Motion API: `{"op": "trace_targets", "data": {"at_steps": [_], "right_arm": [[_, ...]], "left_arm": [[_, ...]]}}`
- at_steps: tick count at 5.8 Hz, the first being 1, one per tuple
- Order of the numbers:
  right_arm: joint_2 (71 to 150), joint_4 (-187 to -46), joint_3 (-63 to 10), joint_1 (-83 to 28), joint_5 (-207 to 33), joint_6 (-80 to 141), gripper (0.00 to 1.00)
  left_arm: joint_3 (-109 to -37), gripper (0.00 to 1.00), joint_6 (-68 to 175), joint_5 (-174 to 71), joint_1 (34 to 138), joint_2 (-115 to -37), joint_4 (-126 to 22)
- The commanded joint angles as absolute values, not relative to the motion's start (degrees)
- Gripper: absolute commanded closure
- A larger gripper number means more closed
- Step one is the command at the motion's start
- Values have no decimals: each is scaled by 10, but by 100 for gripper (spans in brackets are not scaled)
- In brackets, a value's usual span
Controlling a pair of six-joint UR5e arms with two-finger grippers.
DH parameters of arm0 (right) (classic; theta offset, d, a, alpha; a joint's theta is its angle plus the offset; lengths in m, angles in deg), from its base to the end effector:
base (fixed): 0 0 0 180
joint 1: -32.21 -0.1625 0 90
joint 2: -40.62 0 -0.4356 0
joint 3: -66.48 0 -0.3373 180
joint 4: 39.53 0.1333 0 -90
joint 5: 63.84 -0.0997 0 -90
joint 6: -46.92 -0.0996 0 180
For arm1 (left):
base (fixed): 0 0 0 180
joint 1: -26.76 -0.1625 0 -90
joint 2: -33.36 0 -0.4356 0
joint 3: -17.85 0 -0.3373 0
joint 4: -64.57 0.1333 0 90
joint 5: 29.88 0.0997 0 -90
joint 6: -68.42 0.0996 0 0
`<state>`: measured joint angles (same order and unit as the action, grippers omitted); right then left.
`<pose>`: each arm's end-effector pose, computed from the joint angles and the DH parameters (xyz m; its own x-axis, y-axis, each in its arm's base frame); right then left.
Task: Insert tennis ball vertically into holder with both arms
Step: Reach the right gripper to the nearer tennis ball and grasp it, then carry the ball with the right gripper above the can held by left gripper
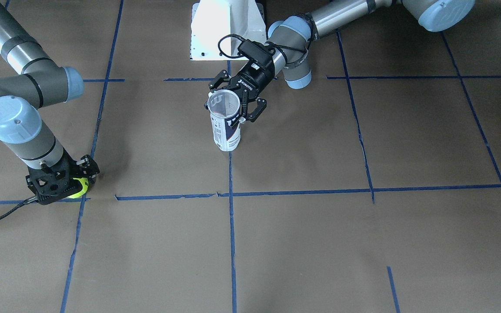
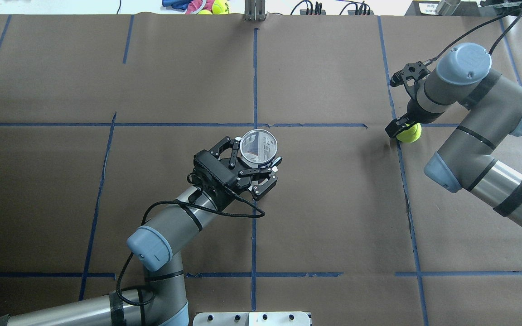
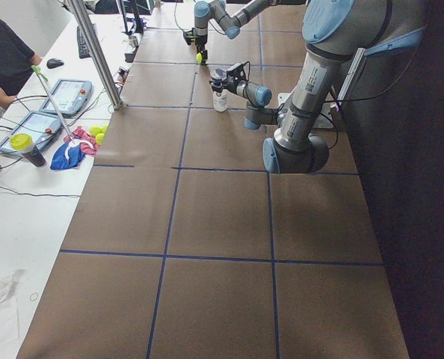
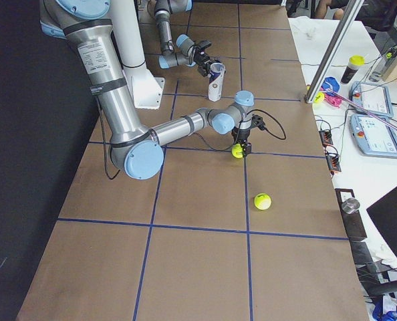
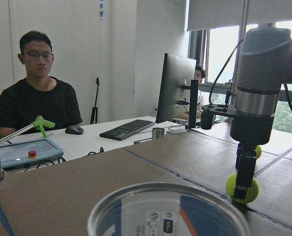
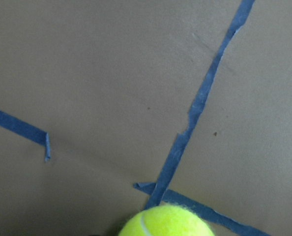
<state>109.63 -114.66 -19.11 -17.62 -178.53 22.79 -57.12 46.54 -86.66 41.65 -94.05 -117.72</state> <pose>-0.3244 -0.5265 0.4981 0.7303 -0.4204 0.5385 0.2759 0.9026 0.3305 0.5419 -0.3385 0.2547 0.4956 0.6715 -0.5508 0.6337 0.1541 0.7581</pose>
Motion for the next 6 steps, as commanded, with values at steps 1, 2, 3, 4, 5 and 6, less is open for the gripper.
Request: {"op": "trace_targets", "data": {"at_steps": [1,2,3,4,5,6], "right_arm": [[1094,-1143,-189,-176,-1785,226,64],[1088,-1143,-205,-179,-1788,226,98],[1083,-1156,-272,-189,-1792,224,99],[1048,-1198,-326,-191,-1792,191,99],[1010,-1248,-385,-189,-1793,123,98],[986,-1262,-438,-178,-1801,34,98]], "left_arm": [[-571,10,465,-867,416,-940,-1177],[-572,10,465,-867,417,-939,-1177],[-572,17,466,-867,416,-939,-1176],[-572,20,466,-867,417,-938,-1176],[-572,21,466,-867,416,-938,-1176],[-573,20,465,-867,416,-939,-1176]]}}
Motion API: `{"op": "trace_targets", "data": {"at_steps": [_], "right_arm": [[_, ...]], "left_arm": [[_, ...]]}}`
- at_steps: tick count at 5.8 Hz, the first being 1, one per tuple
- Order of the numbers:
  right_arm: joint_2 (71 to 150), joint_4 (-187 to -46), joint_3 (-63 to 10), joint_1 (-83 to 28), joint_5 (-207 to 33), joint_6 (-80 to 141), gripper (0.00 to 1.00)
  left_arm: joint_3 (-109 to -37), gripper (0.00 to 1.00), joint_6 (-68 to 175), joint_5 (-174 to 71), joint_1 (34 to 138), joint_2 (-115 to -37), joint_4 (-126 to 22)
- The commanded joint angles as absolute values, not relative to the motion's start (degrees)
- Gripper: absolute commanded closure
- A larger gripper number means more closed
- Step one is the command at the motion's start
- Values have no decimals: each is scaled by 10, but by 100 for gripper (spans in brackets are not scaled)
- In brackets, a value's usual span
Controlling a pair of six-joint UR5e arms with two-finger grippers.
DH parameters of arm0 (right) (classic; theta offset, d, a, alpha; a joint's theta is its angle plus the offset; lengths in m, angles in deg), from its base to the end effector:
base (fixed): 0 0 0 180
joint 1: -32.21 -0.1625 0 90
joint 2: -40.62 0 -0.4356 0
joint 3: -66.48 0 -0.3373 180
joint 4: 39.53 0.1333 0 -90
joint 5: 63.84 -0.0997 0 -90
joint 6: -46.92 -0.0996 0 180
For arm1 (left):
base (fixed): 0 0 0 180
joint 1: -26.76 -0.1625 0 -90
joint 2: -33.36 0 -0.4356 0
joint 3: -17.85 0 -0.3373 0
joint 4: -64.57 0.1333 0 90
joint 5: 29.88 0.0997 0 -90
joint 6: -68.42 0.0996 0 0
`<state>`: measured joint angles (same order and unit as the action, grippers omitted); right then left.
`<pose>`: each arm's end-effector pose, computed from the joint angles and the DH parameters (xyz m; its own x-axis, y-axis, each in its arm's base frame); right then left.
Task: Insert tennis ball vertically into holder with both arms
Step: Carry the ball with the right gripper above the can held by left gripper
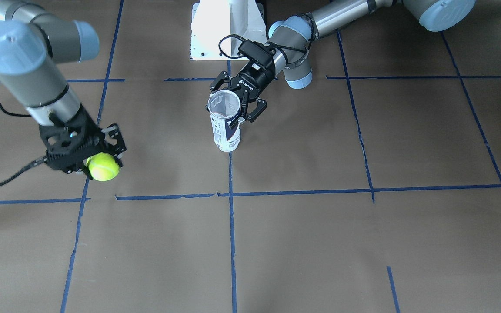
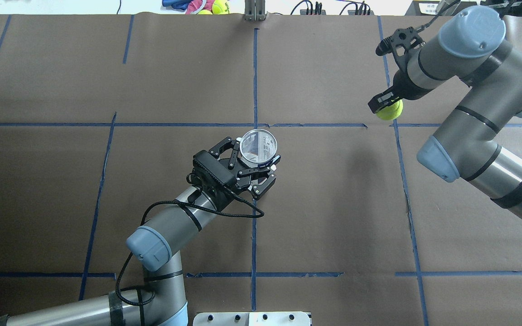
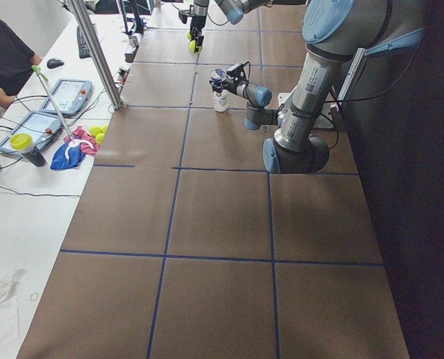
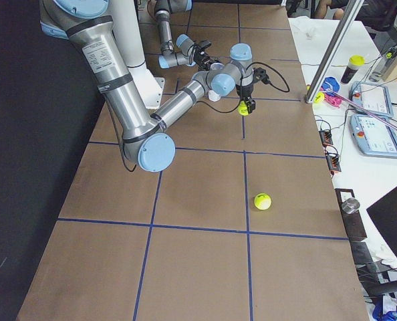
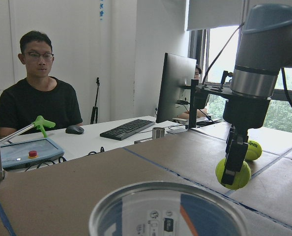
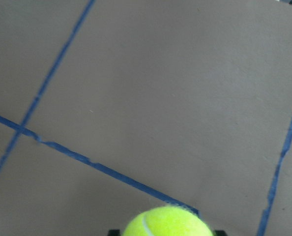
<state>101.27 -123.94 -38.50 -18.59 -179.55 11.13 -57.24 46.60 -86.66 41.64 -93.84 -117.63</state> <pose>-0.3016 -0.5123 0.2880 0.6342 -0.3788 0.6740 0.0444 0.8882 0.4573 0.5413 -0.3382 0.2563 0.4979 0.6713 -0.5491 0.6309 0.1541 0.7604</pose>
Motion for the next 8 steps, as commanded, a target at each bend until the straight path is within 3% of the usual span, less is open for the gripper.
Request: {"op": "trace_targets", "data": {"at_steps": [1,3,5,6,7,8], "right_arm": [[958,-1260,-466,-138,-1799,-58,97],[899,-1262,-463,-64,-1758,-131,96],[895,-1262,-447,-30,-1721,-136,96],[891,-1262,-437,-23,-1721,-136,80],[891,-1262,-436,-22,-1721,-136,26],[891,-1263,-435,-20,-1719,-137,2]], "left_arm": [[-573,20,465,-867,417,-938,-1176],[-573,19,466,-867,417,-939,-1176],[-573,19,465,-867,417,-940,-1176],[-573,19,466,-867,416,-942,-1176],[-573,19,465,-867,416,-942,-1176],[-573,19,465,-867,416,-941,-1176]]}}
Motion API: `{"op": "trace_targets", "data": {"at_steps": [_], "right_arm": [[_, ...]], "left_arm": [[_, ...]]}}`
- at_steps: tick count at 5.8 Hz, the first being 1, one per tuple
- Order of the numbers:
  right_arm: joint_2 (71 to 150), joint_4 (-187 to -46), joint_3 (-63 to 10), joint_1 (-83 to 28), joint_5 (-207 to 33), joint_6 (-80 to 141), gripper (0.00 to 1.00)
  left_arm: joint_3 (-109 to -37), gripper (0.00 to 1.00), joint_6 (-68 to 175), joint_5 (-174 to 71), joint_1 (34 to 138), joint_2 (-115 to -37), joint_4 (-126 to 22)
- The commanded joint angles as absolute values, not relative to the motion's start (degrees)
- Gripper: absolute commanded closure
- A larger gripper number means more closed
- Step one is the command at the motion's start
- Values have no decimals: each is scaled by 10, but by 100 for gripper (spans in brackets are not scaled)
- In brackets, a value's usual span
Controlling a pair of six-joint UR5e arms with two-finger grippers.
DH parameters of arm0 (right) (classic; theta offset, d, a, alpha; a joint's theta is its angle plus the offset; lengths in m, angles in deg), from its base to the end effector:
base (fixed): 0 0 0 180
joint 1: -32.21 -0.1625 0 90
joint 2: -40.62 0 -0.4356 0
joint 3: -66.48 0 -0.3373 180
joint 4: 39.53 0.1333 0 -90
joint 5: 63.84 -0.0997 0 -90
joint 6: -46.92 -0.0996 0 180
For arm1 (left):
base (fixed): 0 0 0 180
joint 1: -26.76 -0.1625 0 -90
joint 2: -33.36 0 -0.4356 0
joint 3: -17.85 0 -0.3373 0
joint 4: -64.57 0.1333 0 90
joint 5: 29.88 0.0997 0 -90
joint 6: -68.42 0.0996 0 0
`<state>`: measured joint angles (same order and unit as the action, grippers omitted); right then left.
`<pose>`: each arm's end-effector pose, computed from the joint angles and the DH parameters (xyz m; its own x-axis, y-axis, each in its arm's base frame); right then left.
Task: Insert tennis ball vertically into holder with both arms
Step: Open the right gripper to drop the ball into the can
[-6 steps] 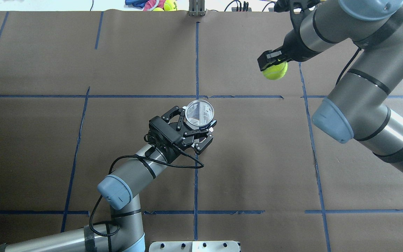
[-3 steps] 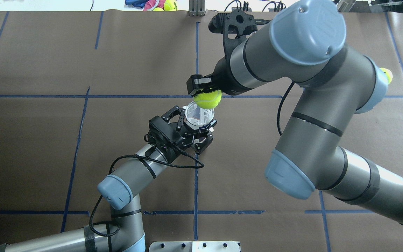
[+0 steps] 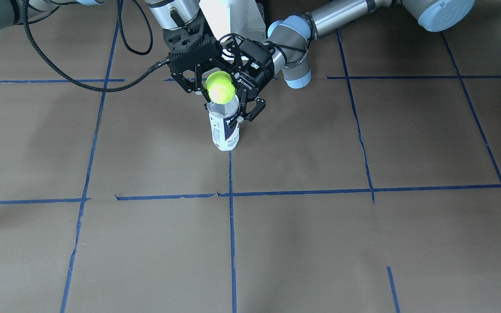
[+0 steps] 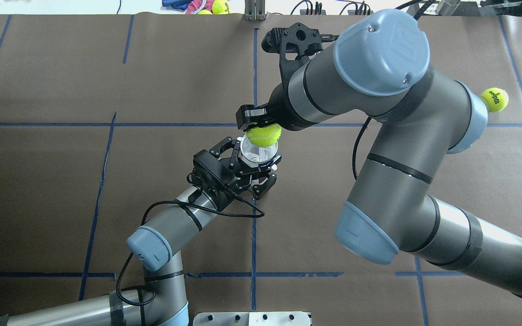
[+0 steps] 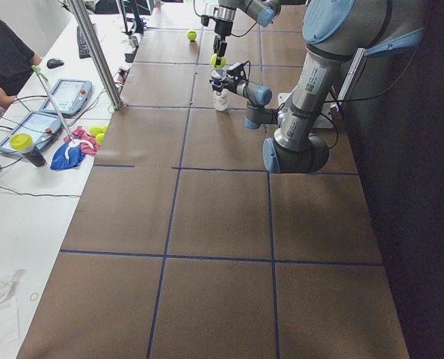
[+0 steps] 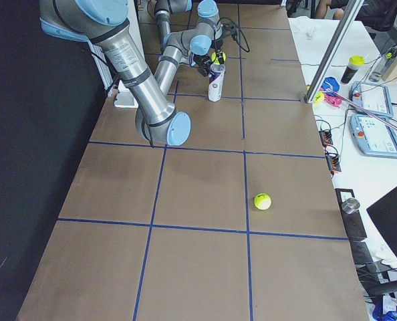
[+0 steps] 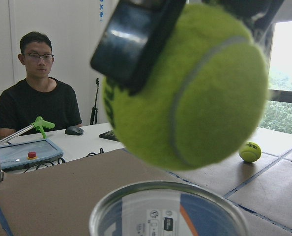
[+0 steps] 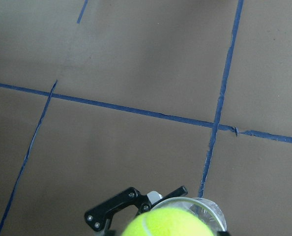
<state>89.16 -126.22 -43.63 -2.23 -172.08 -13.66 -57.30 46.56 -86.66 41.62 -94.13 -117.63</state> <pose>-0.4181 -0.4105 0.1422 0.4540 -0.2544 0.8539 -0.0923 0.9398 0.3290 0.5416 -0.3381 0.2528 0.4939 0.6722 -0.5515 0.6356 0.1536 0.7565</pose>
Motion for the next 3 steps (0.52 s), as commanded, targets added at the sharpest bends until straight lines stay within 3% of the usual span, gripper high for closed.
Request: {"op": "trace_targets", "data": {"at_steps": [1,3], "right_arm": [[891,-1263,-432,-20,-1719,-137,2],[892,-1262,-433,-24,-1719,-135,1]], "left_arm": [[-573,19,465,-867,416,-942,-1176],[-573,19,465,-867,416,-941,-1177]]}}
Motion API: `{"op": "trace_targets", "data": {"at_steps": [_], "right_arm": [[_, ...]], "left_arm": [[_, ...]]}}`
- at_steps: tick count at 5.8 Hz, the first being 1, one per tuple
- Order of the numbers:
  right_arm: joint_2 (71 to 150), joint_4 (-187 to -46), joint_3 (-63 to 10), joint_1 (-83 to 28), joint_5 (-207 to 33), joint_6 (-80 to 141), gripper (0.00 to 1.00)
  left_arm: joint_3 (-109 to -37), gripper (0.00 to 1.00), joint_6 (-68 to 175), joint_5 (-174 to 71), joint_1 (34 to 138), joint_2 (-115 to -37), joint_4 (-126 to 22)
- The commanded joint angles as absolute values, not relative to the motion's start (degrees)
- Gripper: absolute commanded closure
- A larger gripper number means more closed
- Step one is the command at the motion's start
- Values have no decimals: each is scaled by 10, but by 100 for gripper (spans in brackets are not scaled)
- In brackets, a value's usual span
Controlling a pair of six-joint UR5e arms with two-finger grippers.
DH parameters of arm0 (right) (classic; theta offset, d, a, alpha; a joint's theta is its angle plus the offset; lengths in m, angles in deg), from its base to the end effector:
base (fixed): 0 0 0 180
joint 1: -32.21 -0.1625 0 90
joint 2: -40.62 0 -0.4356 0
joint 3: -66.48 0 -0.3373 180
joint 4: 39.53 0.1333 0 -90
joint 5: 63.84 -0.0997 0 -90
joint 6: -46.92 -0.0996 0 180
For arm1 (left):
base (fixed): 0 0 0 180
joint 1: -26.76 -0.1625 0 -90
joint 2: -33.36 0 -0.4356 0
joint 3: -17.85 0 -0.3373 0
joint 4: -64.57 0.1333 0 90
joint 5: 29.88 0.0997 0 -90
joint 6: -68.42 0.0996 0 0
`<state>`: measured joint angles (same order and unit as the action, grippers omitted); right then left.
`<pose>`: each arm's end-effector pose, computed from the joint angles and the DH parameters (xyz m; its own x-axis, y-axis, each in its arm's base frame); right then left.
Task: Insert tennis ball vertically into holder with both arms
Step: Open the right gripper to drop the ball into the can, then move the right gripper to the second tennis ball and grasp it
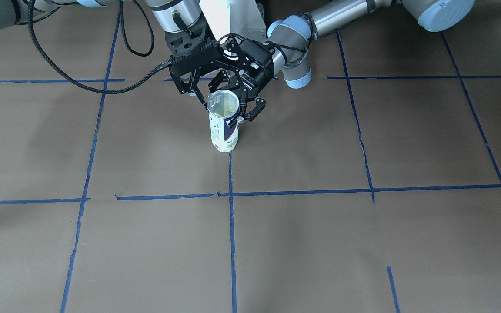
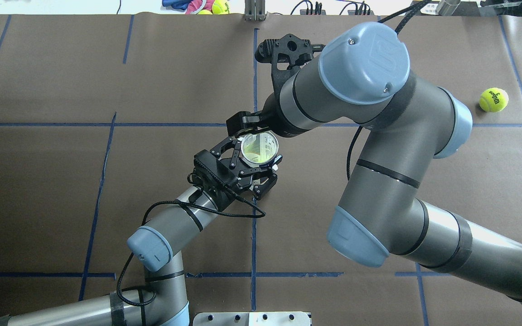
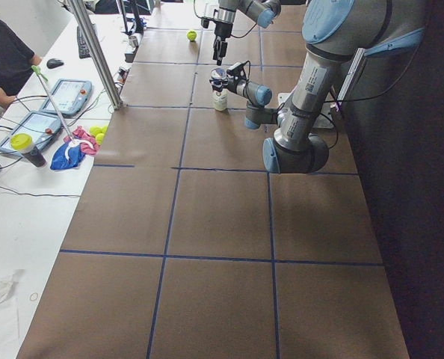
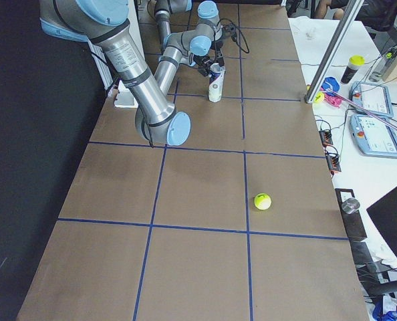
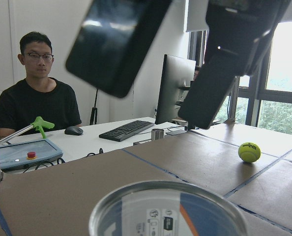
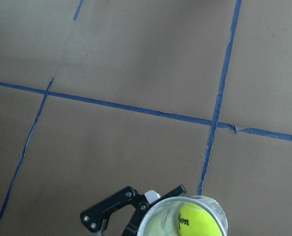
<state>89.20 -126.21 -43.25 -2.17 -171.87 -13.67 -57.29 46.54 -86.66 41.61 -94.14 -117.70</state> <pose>-0.4203 -0.4117 0.1446 0.4603 -0.2508 0.8516 -0.0923 0.9405 0.3269 0.5415 -0.3379 0.2527 0.4929 0.6724 -0.5521 0.6367 0.1537 0.7556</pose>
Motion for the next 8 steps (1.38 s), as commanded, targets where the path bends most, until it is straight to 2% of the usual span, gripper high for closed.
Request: {"op": "trace_targets", "data": {"at_steps": [1,2,4,5,6,8], "right_arm": [[907,-1263,-434,-58,-1729,-128,1],[957,-1258,-434,-118,-1771,-101,1],[1066,-1260,-407,-242,-1803,110,1],[1094,-1258,-344,-300,-1816,215,1],[1093,-1231,-239,-351,-1831,331,1],[1094,-988,-6,-377,-1824,401,1]], "left_arm": [[-574,19,465,-867,417,-941,-1177],[-574,19,465,-867,417,-940,-1177],[-576,16,465,-867,417,-940,-1178],[-576,16,465,-867,417,-938,-1178],[-576,16,465,-867,417,-936,-1186],[-576,16,465,-867,417,-936,-1186]]}}
